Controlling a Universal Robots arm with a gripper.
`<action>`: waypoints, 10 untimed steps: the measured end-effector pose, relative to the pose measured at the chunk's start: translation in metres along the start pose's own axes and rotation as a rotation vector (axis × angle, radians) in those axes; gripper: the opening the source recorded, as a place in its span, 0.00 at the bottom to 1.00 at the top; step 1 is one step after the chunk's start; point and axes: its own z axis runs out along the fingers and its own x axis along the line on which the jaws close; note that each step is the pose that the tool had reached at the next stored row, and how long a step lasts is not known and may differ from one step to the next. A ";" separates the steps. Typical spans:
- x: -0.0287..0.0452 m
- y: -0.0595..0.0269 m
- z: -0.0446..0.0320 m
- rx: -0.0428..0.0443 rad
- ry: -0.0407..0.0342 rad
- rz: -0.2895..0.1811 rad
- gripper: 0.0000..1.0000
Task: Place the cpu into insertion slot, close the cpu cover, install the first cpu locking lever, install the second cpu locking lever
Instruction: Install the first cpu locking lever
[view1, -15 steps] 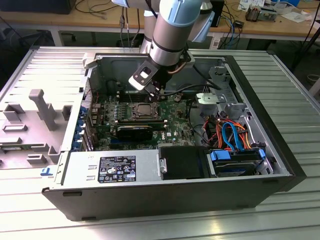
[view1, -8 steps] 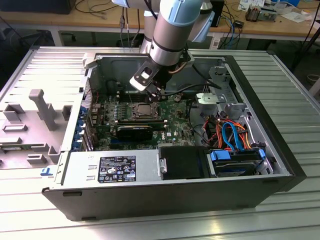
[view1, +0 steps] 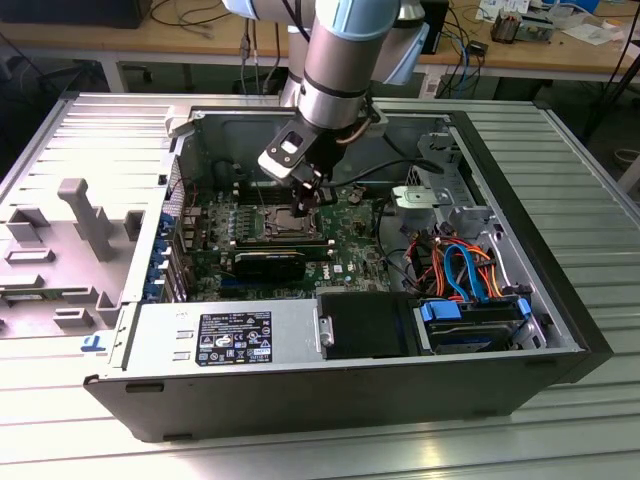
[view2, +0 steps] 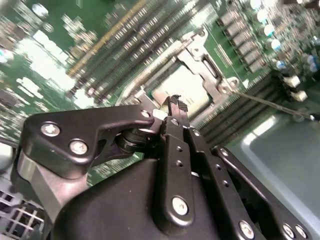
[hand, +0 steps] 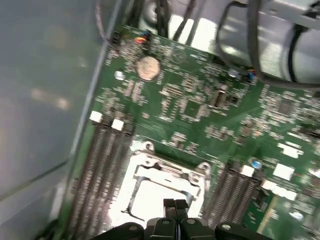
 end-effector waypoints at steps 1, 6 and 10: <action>0.0000 0.0000 0.0000 0.0006 -0.0015 0.000 0.11; 0.0001 0.0000 0.0002 -0.0347 -0.0159 0.000 0.11; -0.0013 -0.0004 0.0006 -0.0825 -0.0311 -0.007 0.11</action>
